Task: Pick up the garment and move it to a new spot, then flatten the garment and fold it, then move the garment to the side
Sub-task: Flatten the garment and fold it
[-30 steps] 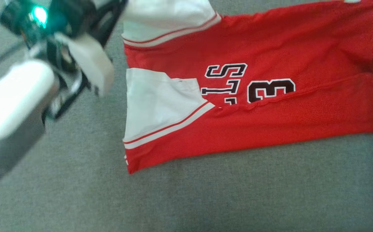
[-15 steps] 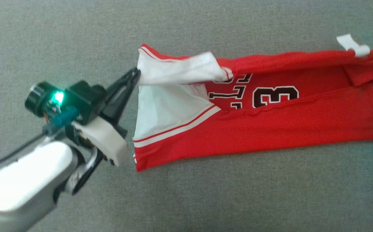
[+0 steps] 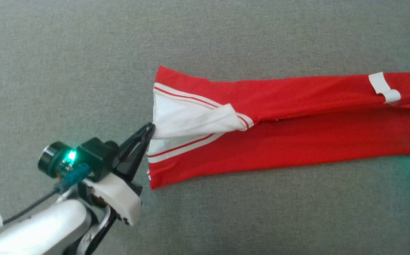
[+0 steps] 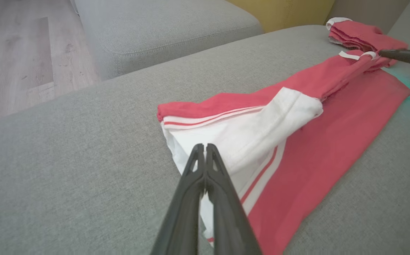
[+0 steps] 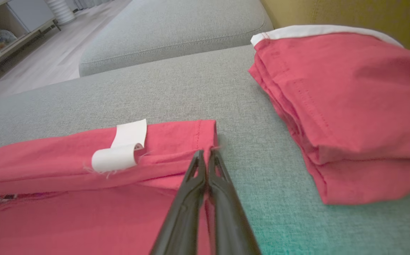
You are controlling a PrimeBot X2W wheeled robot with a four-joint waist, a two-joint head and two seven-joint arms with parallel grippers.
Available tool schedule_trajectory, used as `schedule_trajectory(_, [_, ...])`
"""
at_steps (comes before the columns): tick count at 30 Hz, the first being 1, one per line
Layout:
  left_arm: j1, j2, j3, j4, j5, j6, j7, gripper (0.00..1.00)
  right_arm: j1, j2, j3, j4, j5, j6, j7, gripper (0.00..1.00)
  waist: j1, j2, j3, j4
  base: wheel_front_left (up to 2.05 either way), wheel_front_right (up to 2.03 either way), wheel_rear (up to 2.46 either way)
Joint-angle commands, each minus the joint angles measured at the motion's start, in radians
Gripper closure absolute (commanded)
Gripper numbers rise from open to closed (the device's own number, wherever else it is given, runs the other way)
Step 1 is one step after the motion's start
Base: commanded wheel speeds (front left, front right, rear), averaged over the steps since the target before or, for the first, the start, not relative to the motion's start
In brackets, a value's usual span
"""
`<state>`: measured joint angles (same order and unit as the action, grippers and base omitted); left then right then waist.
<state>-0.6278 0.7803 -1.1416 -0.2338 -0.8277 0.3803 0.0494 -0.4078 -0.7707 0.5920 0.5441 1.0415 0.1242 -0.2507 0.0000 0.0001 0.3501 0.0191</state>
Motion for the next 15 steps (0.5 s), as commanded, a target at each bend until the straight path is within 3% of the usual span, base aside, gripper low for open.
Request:
schedule_trajectory(1, [-0.012, 0.036, 0.038, -0.022, -0.006, 0.012, -0.012, 1.00, 0.036, -0.030, -0.020, -0.018, -0.016, 0.007, -0.011, 1.00, 0.0000, -0.0001, 0.001, 0.000, 0.00, 0.00, 0.00])
schedule_trajectory(5, [0.016, 0.010, 0.027, -0.002, -0.009, 0.019, -0.034, 1.00, 0.076, -0.009, -0.066, -0.031, -0.050, 0.007, -0.011, 0.99, 0.0000, -0.0001, 0.005, -0.001, 0.00, 0.00, 0.00])
schedule_trajectory(6, [0.022, 0.002, 0.024, 0.005, -0.011, 0.019, -0.040, 1.00, 0.083, -0.004, -0.074, -0.033, -0.057, 0.007, -0.011, 0.89, 0.0000, -0.0001, 0.006, -0.002, 0.00, 0.00, 0.00])
schedule_trajectory(8, [0.035, -0.013, 0.019, 0.023, -0.012, 0.020, -0.055, 1.00, 0.096, 0.005, -0.085, -0.037, -0.067, 0.007, -0.011, 0.63, 0.0000, -0.0001, 0.007, -0.004, 0.00, 0.00, 0.00])
schedule_trajectory(10, [0.046, -0.034, 0.022, 0.044, -0.016, 0.023, -0.078, 1.00, 0.104, 0.011, -0.096, -0.035, -0.072, 0.007, -0.011, 0.00, 0.0000, -0.0001, 0.007, -0.004, 0.00, 0.00, 0.00])
schedule_trajectory(11, [0.050, -0.045, 0.024, 0.055, -0.017, 0.024, -0.092, 0.62, 0.107, 0.015, -0.103, -0.032, -0.076, 0.007, -0.011, 0.00, 0.0000, -0.0001, 0.007, -0.005, 0.00, 0.00, 0.00])
schedule_trajectory(12, [0.056, -0.059, 0.029, 0.066, -0.019, 0.028, -0.108, 0.00, 0.110, 0.020, -0.112, -0.031, -0.078, 0.007, -0.011, 0.00, 0.0000, -0.0001, 0.006, -0.005, 0.00, 0.00, 0.00])
schedule_trajectory(15, [0.072, -0.099, 0.042, 0.106, -0.016, 0.052, -0.161, 0.00, 0.131, 0.034, -0.142, -0.034, -0.077, 0.007, -0.011, 0.00, 0.0000, -0.0001, -0.004, -0.006, 0.00, 0.00, 0.00])
